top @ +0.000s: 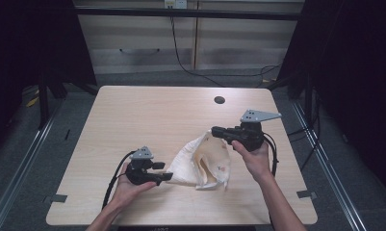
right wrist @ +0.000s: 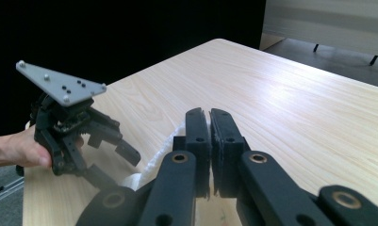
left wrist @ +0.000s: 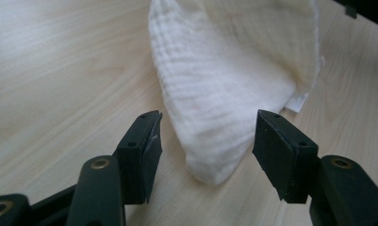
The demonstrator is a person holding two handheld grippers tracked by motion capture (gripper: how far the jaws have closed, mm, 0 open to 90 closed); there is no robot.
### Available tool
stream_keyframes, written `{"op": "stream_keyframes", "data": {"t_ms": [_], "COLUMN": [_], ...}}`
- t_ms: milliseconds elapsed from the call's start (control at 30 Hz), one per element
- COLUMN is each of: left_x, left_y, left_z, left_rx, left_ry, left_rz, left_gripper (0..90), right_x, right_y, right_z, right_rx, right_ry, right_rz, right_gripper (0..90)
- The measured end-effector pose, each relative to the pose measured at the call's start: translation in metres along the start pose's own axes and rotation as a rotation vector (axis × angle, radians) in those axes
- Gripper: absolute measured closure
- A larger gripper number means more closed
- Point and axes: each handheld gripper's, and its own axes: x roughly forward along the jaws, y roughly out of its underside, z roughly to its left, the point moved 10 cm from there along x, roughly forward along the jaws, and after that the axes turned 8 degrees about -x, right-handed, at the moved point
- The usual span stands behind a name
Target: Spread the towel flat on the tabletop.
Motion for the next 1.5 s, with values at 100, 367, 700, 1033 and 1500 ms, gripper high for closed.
{"op": "stream_keyframes", "data": {"t_ms": [100, 367, 700, 1033, 1500], "left_x": [0.007, 0.005, -0.062, -0.049, -0.038], "left_y": [0.004, 0.005, -0.033, -0.021, -0.010], "left_z": [-0.001, -0.005, -0.023, 0.037, 0.067], "left_rx": [0.010, 0.005, 0.027, -0.003, -0.055], "left_ry": [-0.008, 0.041, 0.105, -0.085, -0.135], "left_rz": [0.025, 0.029, -0.137, -0.073, -0.059], "left_gripper": [44.1, 86.3, 86.7, 86.5, 70.2], "right_x": [-0.002, 0.001, -0.025, -0.018, -0.001], "right_y": [0.000, 0.007, 0.020, 0.061, 0.101], "right_z": [-0.001, 0.001, -0.015, -0.026, -0.017], "right_rx": [0.000, -0.008, 0.018, 0.083, 0.115], "right_ry": [0.003, 0.015, 0.081, 0.088, 0.052], "right_rz": [0.000, 0.022, 0.027, 0.074, 0.107], "right_gripper": [86.7, 86.7, 86.7, 86.6, 86.6]}}
